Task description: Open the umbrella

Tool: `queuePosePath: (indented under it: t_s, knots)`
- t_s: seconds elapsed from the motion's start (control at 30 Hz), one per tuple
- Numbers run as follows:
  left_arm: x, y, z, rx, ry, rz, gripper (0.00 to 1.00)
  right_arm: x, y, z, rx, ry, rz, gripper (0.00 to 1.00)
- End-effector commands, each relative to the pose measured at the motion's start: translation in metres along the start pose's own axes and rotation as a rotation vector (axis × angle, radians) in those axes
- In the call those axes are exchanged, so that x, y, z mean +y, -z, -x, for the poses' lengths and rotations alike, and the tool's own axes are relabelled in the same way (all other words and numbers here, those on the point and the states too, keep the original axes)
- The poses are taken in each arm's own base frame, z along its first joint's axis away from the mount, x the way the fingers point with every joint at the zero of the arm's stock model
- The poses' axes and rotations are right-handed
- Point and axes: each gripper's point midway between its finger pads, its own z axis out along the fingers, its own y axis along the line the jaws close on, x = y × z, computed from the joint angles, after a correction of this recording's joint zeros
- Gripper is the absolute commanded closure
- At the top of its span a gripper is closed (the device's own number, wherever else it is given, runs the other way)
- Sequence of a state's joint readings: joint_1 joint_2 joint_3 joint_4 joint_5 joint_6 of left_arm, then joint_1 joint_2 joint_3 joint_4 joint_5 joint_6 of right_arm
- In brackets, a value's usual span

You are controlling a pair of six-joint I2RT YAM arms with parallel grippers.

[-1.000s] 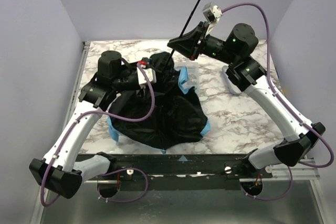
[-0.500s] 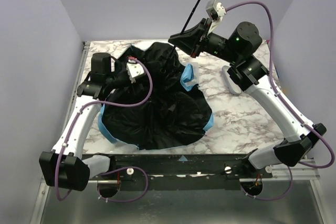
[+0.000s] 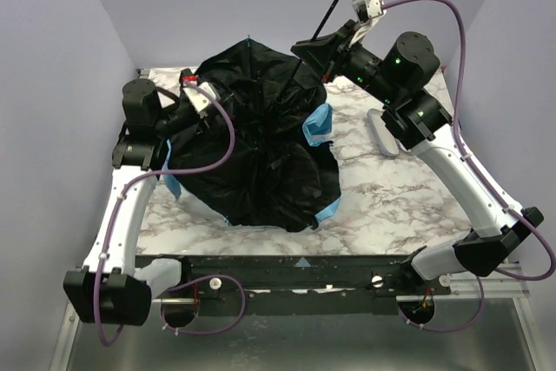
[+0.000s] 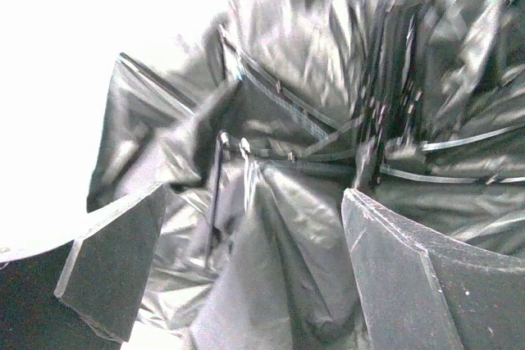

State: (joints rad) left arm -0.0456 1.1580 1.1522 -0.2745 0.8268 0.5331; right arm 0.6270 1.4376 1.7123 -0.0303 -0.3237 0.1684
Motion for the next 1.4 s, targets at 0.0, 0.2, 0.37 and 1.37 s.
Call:
queuePosePath:
  t_s: [0.0,0.2,0.37,1.37]
  knots:
    - [-0.004,0.014,0.096,-0.271,-0.234,0.081,0.13,-0.02,-0.001,0.018,-0.048,-0.045,-0.128,1.0]
    - [-0.046,-0.005,0.123,-0.33,-0.491,0.031,0.42,-0.036,-0.007,0.009,-0.047,-0.106,-0.212,1.0]
    - [-0.097,-0.03,0.12,-0.325,-0.679,-0.083,0.64,-0.039,-0.007,0.011,-0.063,-0.12,-0.263,1.0]
    - [-0.198,-0.103,-0.033,0.184,-0.53,-0.485,0.24,-0.022,-0.012,0.088,-0.257,-0.166,-0.256,1.0]
